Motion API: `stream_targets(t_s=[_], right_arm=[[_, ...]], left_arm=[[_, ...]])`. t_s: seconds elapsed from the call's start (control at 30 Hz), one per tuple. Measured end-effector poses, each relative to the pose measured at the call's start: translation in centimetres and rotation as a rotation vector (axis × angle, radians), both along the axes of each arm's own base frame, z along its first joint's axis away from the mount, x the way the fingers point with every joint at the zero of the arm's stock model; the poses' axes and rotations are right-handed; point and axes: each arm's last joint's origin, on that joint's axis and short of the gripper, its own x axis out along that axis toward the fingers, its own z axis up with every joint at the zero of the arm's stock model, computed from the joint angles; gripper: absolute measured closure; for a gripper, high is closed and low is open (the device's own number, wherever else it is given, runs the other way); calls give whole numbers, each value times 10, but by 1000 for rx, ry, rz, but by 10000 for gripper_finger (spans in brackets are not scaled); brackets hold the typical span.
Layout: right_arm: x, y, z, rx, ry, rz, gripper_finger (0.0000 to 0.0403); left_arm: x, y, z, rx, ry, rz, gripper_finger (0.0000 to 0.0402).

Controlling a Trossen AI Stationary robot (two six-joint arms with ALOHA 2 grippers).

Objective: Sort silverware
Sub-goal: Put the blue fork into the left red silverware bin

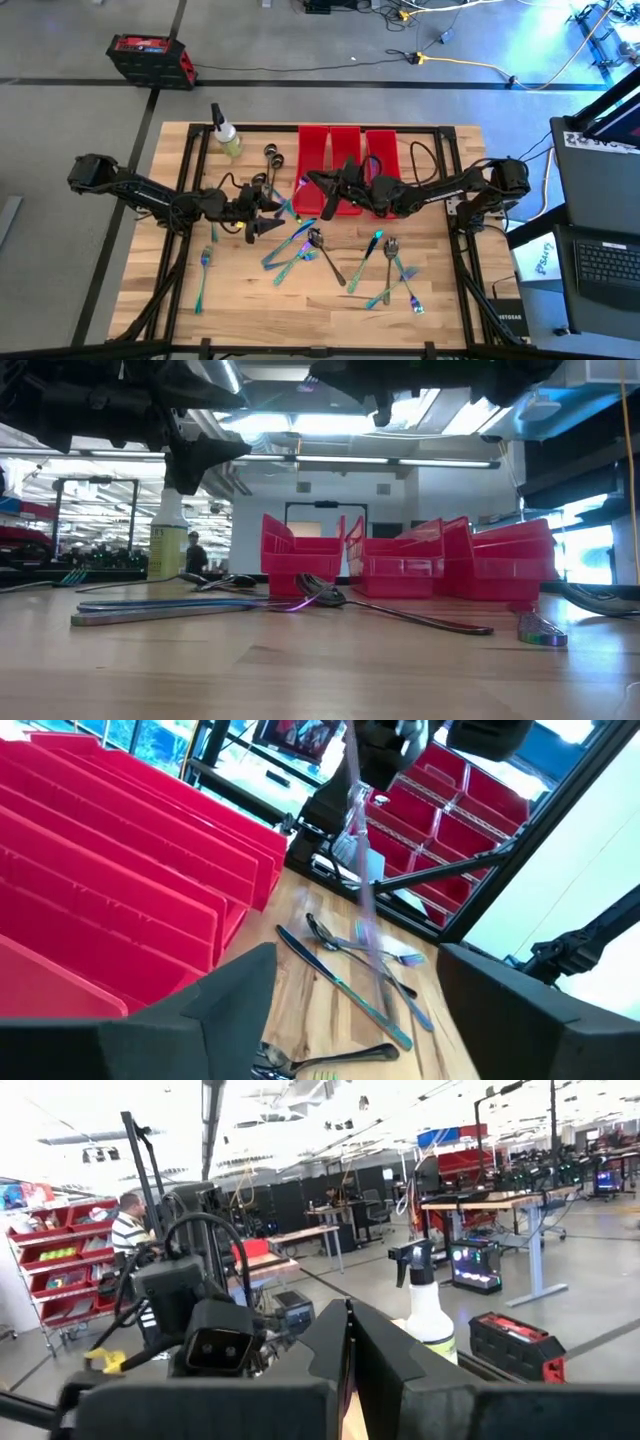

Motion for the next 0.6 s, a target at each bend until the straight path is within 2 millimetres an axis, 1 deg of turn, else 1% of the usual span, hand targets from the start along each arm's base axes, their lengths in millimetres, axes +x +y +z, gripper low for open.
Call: stream_targets(t_s=[0.13,0.27,0.6], right_arm=[[15,1,-6,-4,17,9,403],[25,3,-8,-11,20,11,403],[26,3,-7,-50,29,1,403]], left_arm=[[0,1,0,2,-2,6,185],[0,1,1,5,-7,7,220],[0,0,3,32,-25,2,312]])
